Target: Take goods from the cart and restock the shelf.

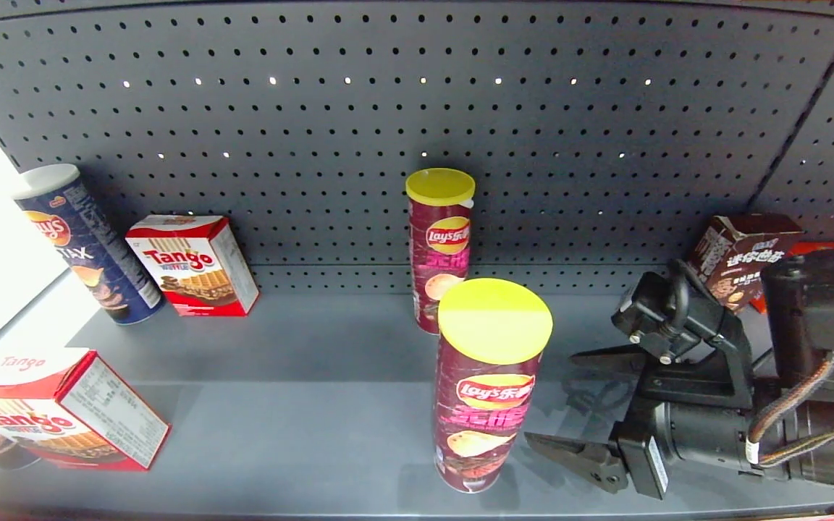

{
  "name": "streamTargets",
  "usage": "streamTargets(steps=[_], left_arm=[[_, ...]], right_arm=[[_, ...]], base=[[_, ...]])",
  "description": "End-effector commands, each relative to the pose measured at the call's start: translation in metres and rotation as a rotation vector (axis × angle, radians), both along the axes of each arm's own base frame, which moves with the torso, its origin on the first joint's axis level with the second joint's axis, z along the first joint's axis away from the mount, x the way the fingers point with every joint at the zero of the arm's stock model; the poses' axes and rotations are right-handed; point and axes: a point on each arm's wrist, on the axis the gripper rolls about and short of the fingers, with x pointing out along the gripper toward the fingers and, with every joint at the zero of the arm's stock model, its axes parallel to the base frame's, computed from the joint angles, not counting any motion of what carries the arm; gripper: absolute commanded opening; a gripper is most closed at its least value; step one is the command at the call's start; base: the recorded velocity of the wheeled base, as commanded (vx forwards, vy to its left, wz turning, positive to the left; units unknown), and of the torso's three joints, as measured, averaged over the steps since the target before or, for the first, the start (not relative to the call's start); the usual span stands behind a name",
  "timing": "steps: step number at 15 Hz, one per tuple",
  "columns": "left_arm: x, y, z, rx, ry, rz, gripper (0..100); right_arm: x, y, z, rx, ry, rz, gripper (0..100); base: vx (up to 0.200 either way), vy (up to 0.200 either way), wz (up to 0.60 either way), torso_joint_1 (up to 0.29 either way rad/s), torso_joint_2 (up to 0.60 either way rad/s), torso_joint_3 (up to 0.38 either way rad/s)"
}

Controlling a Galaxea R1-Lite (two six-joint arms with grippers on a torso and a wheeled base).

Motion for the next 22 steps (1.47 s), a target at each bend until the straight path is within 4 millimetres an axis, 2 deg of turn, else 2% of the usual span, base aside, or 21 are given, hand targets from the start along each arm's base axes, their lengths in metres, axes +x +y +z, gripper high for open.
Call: streamTargets(steps=[1, 9, 15, 22], left_arm=[[0.000, 0.000, 0.000, 0.000, 0.002, 0.000, 100], [0.000, 0.000, 0.000, 0.000, 0.002, 0.000, 100], [0.000, 0.000, 0.000, 0.000, 0.002, 0.000, 100], [0.000, 0.000, 0.000, 0.001, 0.000, -0.003, 100]], right_arm=[[0.005, 0.005, -0.003, -0.014, 0.007, 0.005, 100], [0.007, 0.002, -0.003, -0.013, 0.005, -0.012, 100], [0.015, 0.011, -0.005, -0.025, 0.009, -0.001, 100], [0.017, 0.008, -0.002, -0.017, 0.001, -0.017, 100]], base=[[0.000, 0.000, 0.00, 0.000, 0.00, 0.000], [0.000, 0.000, 0.00, 0.000, 0.00, 0.000], [0.000, 0.000, 0.00, 0.000, 0.00, 0.000], [0.000, 0.000, 0.00, 0.000, 0.00, 0.000]])
